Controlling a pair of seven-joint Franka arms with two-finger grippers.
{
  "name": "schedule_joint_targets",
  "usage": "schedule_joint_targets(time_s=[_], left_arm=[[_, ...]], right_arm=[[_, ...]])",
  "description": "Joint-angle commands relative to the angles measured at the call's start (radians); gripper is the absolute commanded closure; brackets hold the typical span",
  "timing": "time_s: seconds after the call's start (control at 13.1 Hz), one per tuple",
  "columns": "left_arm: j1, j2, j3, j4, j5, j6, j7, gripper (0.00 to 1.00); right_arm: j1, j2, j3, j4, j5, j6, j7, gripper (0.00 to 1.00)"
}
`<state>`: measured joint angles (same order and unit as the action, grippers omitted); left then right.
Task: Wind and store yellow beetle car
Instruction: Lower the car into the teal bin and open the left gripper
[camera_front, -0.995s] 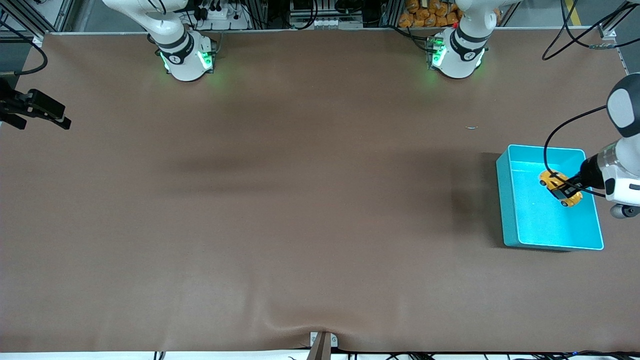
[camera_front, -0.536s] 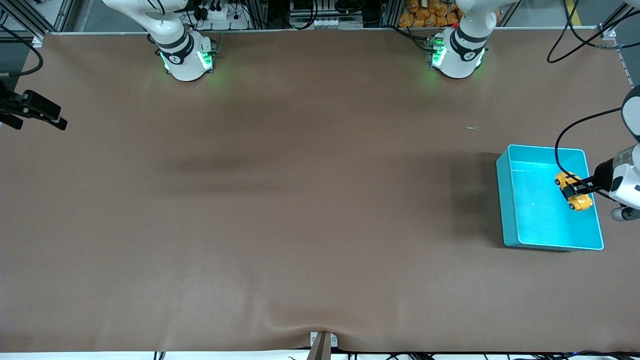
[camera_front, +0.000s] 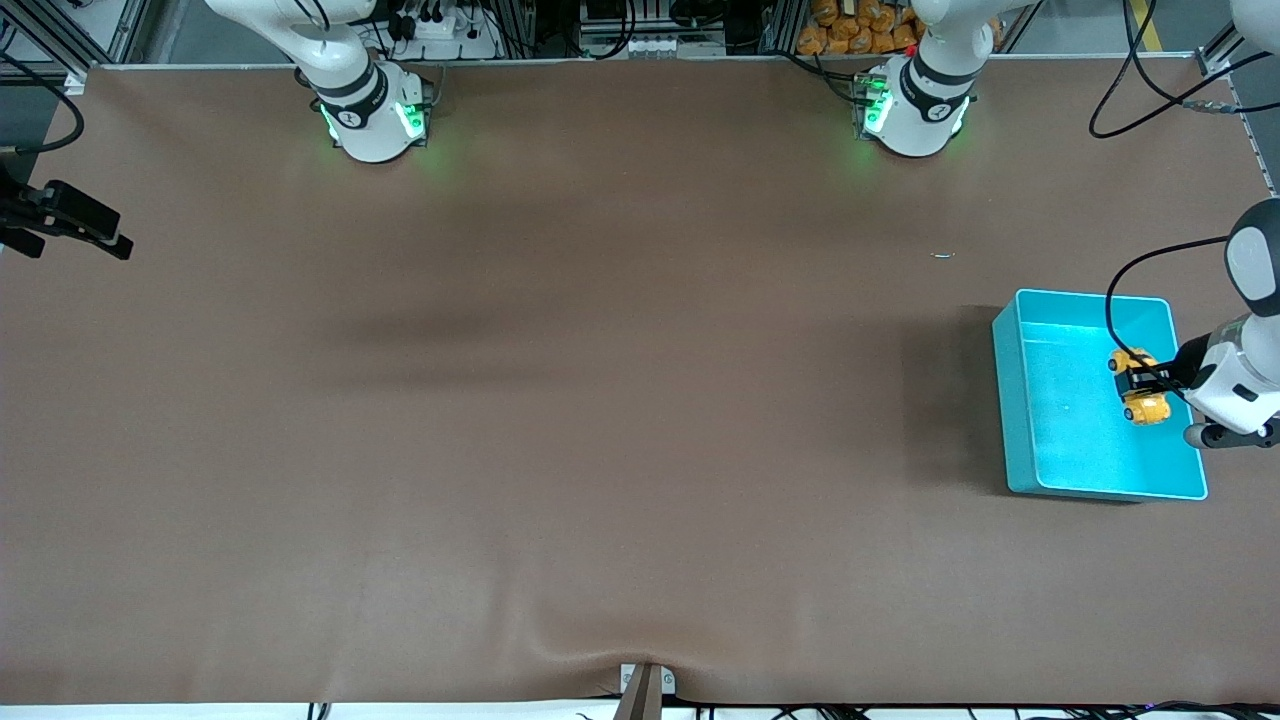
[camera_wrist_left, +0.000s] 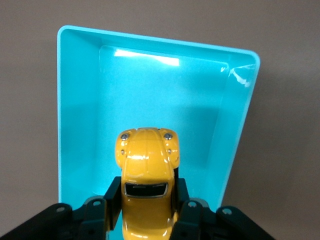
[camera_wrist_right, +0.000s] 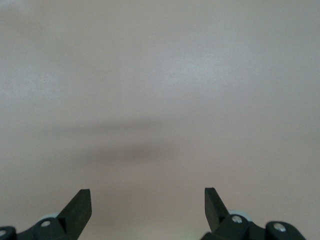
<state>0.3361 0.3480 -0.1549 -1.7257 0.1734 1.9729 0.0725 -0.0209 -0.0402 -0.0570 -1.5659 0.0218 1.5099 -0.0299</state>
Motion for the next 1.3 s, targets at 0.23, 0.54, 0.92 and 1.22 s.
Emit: schedule_joint_targets(time_s=[0.23,0.54,0.92,1.22], left_arm=[[0.037,0.066,-0.011,-0.009,0.023,0.087,0.095,1.00],[0.035,0.077,-0.011,-0.110,0.024,0.197,0.095,1.00],[0.047,0.086,-0.009,-0.215,0.084,0.348,0.093,1.00],[0.055,0.123,-0.009,-0.221,0.118,0.371,0.079,1.00]], right_arm=[[-0.014,0.008,0.009,0.015,-0.008,-0.011,0.004,0.00],[-0.013,0.008,0.009,0.015,-0.008,-0.011,0.005,0.00],[-0.013,0.008,0.009,0.015,-0.008,-0.013,0.005,0.00],[-0.013,0.008,0.009,0.015,-0.008,-0.013,0.005,0.00]])
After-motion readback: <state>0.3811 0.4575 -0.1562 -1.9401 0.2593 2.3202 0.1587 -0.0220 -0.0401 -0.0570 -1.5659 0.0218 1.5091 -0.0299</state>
